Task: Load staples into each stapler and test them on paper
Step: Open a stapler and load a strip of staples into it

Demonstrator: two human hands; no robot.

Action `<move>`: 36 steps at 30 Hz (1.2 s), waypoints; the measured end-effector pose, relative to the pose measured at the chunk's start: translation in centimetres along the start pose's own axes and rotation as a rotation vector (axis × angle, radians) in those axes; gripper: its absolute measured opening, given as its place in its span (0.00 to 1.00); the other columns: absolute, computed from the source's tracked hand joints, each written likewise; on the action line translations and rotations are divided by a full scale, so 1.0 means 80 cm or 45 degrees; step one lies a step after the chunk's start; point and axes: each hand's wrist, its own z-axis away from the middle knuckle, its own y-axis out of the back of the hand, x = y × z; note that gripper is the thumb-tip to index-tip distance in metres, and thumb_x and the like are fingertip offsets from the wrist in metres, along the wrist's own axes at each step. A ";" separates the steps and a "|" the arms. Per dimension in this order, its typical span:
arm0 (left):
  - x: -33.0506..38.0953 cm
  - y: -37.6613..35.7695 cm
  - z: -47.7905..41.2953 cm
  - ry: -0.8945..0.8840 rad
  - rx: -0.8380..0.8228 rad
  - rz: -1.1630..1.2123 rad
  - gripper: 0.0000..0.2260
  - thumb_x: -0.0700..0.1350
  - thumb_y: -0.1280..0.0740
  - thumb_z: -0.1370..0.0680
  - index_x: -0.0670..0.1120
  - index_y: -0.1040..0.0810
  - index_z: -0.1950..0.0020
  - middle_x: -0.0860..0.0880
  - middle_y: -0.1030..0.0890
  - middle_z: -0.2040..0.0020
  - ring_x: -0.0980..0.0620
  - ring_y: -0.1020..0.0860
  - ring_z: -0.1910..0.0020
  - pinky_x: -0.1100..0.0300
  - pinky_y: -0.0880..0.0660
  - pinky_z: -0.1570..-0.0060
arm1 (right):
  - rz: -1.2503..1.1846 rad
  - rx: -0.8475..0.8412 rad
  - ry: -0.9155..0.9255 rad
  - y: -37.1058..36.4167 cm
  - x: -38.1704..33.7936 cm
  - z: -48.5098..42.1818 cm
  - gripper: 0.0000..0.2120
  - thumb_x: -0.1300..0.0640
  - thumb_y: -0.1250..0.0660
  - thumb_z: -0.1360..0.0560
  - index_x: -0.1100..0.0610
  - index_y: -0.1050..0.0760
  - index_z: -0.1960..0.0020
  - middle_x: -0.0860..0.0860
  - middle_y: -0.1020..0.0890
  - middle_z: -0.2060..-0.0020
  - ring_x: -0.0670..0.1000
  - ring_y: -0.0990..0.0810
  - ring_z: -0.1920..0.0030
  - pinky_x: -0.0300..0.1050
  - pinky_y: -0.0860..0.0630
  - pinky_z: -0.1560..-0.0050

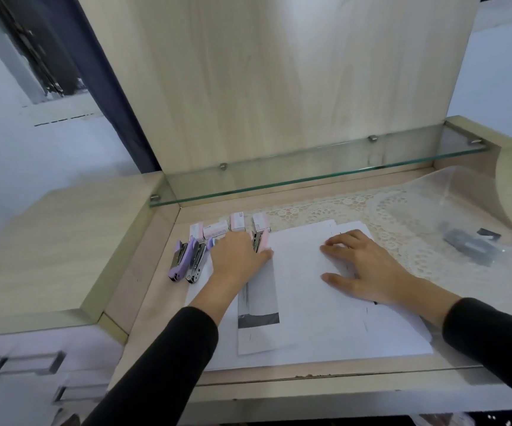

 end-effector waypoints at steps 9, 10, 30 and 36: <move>0.005 -0.003 0.038 -0.340 0.119 0.570 0.16 0.49 0.29 0.28 0.47 0.22 0.42 0.49 0.22 0.50 0.51 0.27 0.50 0.60 0.31 0.49 | -0.183 -0.018 -0.125 0.022 -0.002 -0.013 0.16 0.48 0.36 0.26 0.55 0.23 0.42 0.49 0.21 0.42 0.51 0.25 0.41 0.45 0.29 0.42; 0.006 -0.003 0.044 -0.385 0.171 0.653 0.16 0.48 0.29 0.28 0.47 0.22 0.42 0.50 0.22 0.51 0.52 0.26 0.52 0.63 0.31 0.51 | -0.246 0.046 -0.135 0.028 -0.005 -0.016 0.14 0.52 0.36 0.25 0.55 0.23 0.41 0.49 0.21 0.42 0.51 0.24 0.43 0.44 0.29 0.42; 0.019 -0.024 0.070 -0.354 -0.181 1.373 0.13 0.33 0.41 0.22 0.47 0.26 0.44 0.50 0.21 0.48 0.54 0.23 0.47 0.67 0.25 0.52 | -1.265 0.048 -0.424 0.047 -0.058 -0.004 0.10 0.70 0.33 0.29 0.62 0.24 0.49 0.53 0.22 0.62 0.48 0.20 0.72 0.41 0.19 0.66; 0.023 -0.025 0.079 -0.374 0.105 1.292 0.09 0.40 0.32 0.25 0.52 0.30 0.55 0.57 0.22 0.57 0.57 0.22 0.58 0.60 0.23 0.61 | -1.392 0.010 -0.583 0.044 -0.070 -0.004 0.13 0.62 0.27 0.33 0.63 0.24 0.50 0.57 0.18 0.66 0.54 0.19 0.69 0.45 0.18 0.63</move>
